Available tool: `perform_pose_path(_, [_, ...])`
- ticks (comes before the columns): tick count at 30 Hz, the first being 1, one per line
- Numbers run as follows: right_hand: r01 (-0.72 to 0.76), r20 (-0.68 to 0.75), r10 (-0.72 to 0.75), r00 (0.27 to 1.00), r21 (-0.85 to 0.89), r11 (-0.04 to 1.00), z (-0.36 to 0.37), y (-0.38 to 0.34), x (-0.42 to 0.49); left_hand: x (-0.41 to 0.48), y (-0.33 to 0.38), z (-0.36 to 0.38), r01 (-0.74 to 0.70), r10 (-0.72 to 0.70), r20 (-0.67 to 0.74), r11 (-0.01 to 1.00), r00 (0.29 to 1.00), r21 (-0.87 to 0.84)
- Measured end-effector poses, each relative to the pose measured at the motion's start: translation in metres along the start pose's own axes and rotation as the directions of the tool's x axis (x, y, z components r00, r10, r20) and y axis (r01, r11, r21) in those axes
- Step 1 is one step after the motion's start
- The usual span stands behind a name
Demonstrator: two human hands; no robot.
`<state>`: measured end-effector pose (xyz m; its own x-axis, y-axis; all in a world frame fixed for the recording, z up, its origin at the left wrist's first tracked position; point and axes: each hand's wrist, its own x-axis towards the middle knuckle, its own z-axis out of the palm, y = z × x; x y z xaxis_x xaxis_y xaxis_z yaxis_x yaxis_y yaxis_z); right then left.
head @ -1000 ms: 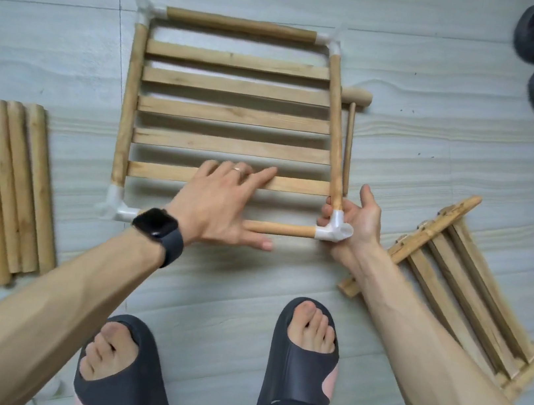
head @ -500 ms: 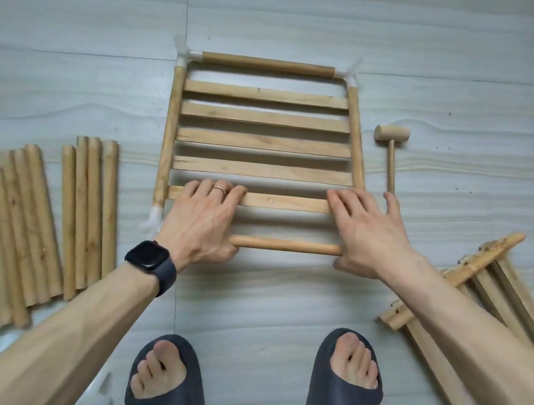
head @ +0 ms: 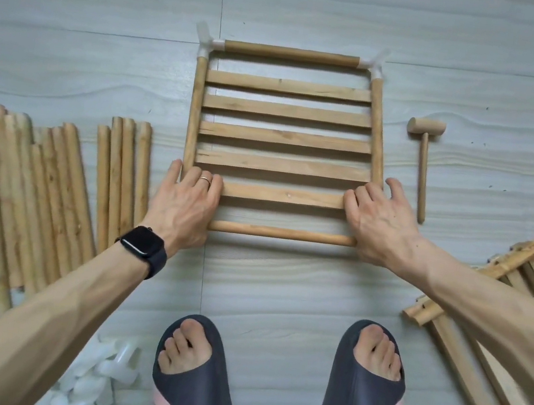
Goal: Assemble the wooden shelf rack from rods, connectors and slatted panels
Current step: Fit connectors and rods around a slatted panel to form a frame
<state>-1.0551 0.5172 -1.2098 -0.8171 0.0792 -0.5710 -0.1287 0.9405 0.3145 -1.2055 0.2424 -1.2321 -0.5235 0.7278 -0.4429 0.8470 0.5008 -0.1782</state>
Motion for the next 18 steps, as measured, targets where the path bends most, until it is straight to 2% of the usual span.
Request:
perform_pose_path(5, [0.004,-0.071,-0.004,0.997,0.006,1.0,0.008,0.006,0.006,0.003,0.0,0.004,-0.004,0.003,-0.079,1.0,0.997,-0.007])
perform_pose_path(12, [-0.069,-0.077,0.071,0.995,0.03,0.997,0.014,0.0,0.006,0.004,0.0,0.006,0.011,-0.01,-0.104,1.0,0.994,0.003])
perform_pose_path(18, [-0.066,-0.016,0.066,0.998,0.018,0.998,0.007,0.008,0.006,0.006,-0.007,0.003,0.037,-0.037,0.008,0.998,0.999,0.047])
